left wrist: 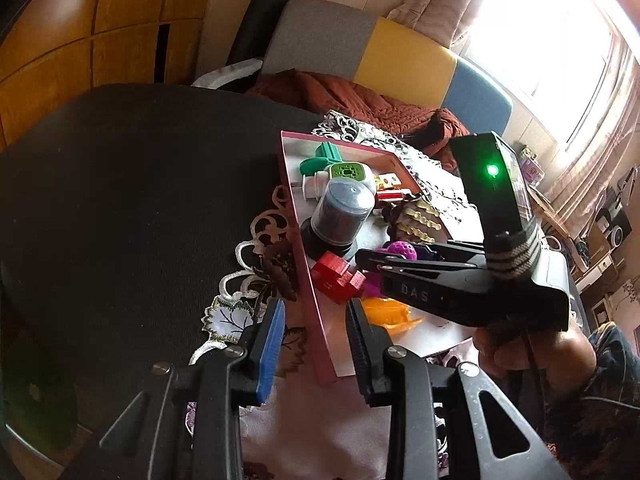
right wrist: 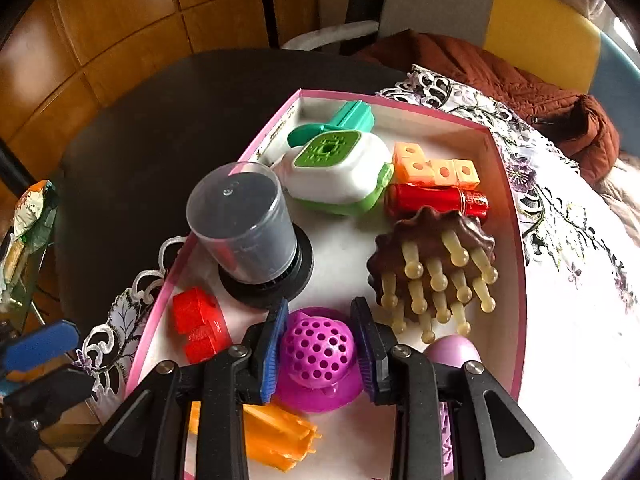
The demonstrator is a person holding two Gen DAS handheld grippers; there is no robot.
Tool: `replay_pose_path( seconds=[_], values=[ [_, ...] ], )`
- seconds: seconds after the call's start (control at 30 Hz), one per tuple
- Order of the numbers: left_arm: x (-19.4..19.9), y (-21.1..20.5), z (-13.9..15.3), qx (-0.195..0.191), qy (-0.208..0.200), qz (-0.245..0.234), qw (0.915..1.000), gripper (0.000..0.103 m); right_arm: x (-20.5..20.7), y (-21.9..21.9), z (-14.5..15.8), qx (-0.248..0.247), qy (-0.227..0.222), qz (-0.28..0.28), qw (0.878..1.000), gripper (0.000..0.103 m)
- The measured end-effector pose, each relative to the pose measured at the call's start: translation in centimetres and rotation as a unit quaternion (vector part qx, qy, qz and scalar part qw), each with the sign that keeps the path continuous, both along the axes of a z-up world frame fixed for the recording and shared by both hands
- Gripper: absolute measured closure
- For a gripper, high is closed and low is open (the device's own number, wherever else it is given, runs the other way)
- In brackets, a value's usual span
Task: Organize rigid objects
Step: 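Carry the magenta cup toy into the tray and open the right tool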
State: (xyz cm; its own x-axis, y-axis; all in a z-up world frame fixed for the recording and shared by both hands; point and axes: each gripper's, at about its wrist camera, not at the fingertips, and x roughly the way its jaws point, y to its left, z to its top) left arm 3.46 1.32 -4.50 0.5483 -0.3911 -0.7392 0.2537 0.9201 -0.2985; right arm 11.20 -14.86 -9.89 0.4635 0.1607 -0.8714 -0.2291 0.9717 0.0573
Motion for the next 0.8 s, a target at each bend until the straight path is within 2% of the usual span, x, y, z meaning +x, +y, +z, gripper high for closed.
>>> replay_pose_path(
  seconds=[0.17, 0.23, 0.5, 0.6, 0.8],
  values=[
    [0.0, -0.1, -0.3, 0.004, 0.003, 0.002, 1.0, 0.072, -0.2, -1.0, -0.1, 0.02, -0.001, -0.008, 1.0, 0.068],
    [0.1, -0.1, -0.3, 0.007, 0.003, 0.005, 1.0, 0.072, 0.0, -1.2, -0.1, 0.024, 0.002, -0.013, 1.0, 0.055],
    [-0.2, -0.4, -0.1, 0.02, -0.003, 0.014, 0.9997, 0.072, -0.4, -1.9, 0.0, 0.037, 0.0, -0.024, 0.999, 0.053],
    [-0.5, -0.5, 0.2, 0.031, -0.009, 0.024, 0.9992, 0.072, -0.9, -2.1, 0.3, 0.037, -0.004, -0.028, 0.999, 0.047],
    [-1.2, -0.6, 0.8, 0.056, -0.029, 0.048, 0.9969, 0.07, -2.2, -2.6, 1.3, 0.049, -0.02, -0.032, 0.998, 0.043]
  ],
)
